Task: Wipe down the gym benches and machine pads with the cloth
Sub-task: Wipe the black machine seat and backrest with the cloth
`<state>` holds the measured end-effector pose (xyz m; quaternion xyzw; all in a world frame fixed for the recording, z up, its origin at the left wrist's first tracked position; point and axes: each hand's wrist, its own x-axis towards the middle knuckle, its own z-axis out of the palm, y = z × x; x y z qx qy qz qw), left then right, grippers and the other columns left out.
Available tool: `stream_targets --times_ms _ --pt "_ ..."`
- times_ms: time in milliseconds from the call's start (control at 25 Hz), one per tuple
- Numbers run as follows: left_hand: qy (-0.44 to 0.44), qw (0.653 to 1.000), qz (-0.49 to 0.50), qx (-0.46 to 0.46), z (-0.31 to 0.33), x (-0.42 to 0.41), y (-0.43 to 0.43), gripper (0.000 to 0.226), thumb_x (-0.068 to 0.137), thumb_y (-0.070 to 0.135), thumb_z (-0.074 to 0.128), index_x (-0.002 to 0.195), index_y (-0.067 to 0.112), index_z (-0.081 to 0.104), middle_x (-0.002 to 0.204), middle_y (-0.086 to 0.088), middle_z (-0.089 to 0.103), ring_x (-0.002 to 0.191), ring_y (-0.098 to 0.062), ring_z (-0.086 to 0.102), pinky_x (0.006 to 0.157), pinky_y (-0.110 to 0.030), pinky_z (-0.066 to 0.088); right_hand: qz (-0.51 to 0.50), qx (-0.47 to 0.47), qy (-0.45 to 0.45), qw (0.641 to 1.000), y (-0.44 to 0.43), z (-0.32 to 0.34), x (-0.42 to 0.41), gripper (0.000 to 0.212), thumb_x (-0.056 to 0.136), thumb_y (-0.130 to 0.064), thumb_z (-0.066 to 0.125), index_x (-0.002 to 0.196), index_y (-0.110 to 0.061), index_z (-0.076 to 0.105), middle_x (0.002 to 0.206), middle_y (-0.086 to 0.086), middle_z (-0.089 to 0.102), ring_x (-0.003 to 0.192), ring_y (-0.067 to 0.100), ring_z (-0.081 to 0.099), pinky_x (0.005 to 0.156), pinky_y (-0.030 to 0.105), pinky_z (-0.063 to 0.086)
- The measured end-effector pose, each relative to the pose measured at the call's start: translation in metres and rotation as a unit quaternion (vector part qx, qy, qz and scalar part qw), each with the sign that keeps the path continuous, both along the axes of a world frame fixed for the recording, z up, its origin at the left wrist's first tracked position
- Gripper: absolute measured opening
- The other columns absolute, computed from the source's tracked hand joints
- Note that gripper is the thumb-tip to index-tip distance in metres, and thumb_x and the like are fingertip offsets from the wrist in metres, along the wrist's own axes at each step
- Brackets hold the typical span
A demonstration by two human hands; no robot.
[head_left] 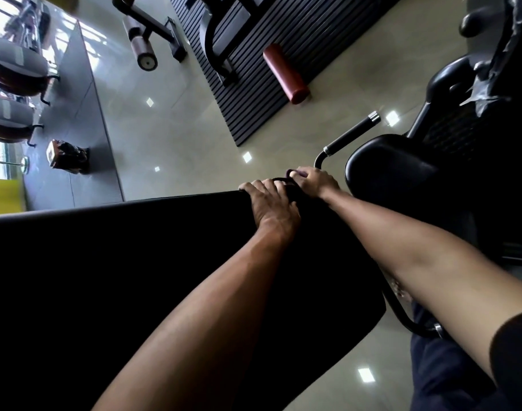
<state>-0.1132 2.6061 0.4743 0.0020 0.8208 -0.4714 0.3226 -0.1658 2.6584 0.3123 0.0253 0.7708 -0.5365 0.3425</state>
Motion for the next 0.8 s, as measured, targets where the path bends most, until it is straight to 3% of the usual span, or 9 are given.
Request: stream_targets --times_ms 120,280,360,440,520,680,800 --pt "0.002 1.0 0.0 -0.001 -0.007 -0.005 0.001 0.063 0.103 0.054 0.02 0.149 0.013 0.033 0.141 -0.016 0.046 0.127 -0.04 0.043 0.107 -0.059 0.027 -0.011 0.026 -0.052 0.998 -0.004 -0.002 -0.01 0.052 0.08 -0.067 0.04 0.113 -0.038 0.069 0.121 0.006 0.07 0.115 0.032 0.062 0.085 0.035 0.041" --pt "-0.004 1.0 -0.008 -0.015 -0.011 -0.007 0.002 0.061 0.104 0.053 0.021 0.148 0.013 0.035 0.136 -0.016 0.048 0.125 -0.039 0.045 0.107 -0.058 0.029 -0.089 -0.09 0.035 0.991 0.001 0.015 0.024 0.048 0.084 -0.066 0.044 0.111 -0.035 0.068 0.115 -0.006 0.068 0.109 0.018 0.061 0.087 0.033 0.041" --pt "-0.011 1.0 -0.001 -0.011 -0.014 -0.008 0.002 0.062 0.104 0.053 0.02 0.148 0.013 0.036 0.135 -0.016 0.048 0.124 -0.039 0.045 0.106 -0.057 0.029 -0.148 -0.141 0.023 0.979 0.005 0.004 0.04 0.042 0.087 -0.057 0.049 0.114 -0.031 0.069 0.113 -0.004 0.068 0.107 0.016 0.062 0.088 0.033 0.046" --pt "-0.019 1.0 -0.001 -0.018 -0.016 -0.009 0.002 0.063 0.104 0.053 0.019 0.149 0.012 0.034 0.136 -0.016 0.048 0.124 -0.039 0.045 0.105 -0.056 0.03 -0.159 -0.085 -0.009 0.984 0.005 -0.016 0.036 0.04 0.091 -0.055 0.052 0.114 -0.027 0.068 0.117 0.004 0.067 0.11 0.024 0.062 0.084 0.033 0.044" --pt "-0.022 1.0 0.002 -0.02 -0.017 -0.011 0.002 0.064 0.104 0.053 0.019 0.15 0.011 0.034 0.138 -0.016 0.047 0.125 -0.038 0.045 0.106 -0.055 0.03 -0.148 -0.027 -0.076 0.986 0.002 -0.034 0.023 0.042 0.095 -0.058 0.052 0.121 -0.027 0.064 0.126 0.009 0.066 0.117 0.03 0.061 0.09 0.036 0.046" --pt "-0.019 1.0 0.005 -0.003 -0.016 -0.008 0.004 0.064 0.104 0.053 0.021 0.15 0.01 0.034 0.141 -0.017 0.046 0.129 -0.038 0.043 0.109 -0.055 0.028 -0.118 0.017 -0.108 0.987 0.01 -0.04 0.042 0.07 0.09 -0.075 0.047 0.144 -0.031 0.049 0.136 0.012 0.057 0.125 0.034 0.057 0.103 0.041 0.045" --pt "-0.022 1.0 0.003 0.016 -0.008 -0.006 0.004 0.066 0.105 0.053 0.022 0.153 0.009 0.029 0.149 -0.016 0.039 0.136 -0.036 0.036 0.114 -0.057 0.022 -0.11 0.039 -0.1 0.988 0.025 -0.026 0.078 0.065 0.093 -0.062 0.056 0.146 -0.025 0.047 0.135 0.015 0.057 0.125 0.036 0.057 0.1 0.04 0.046"
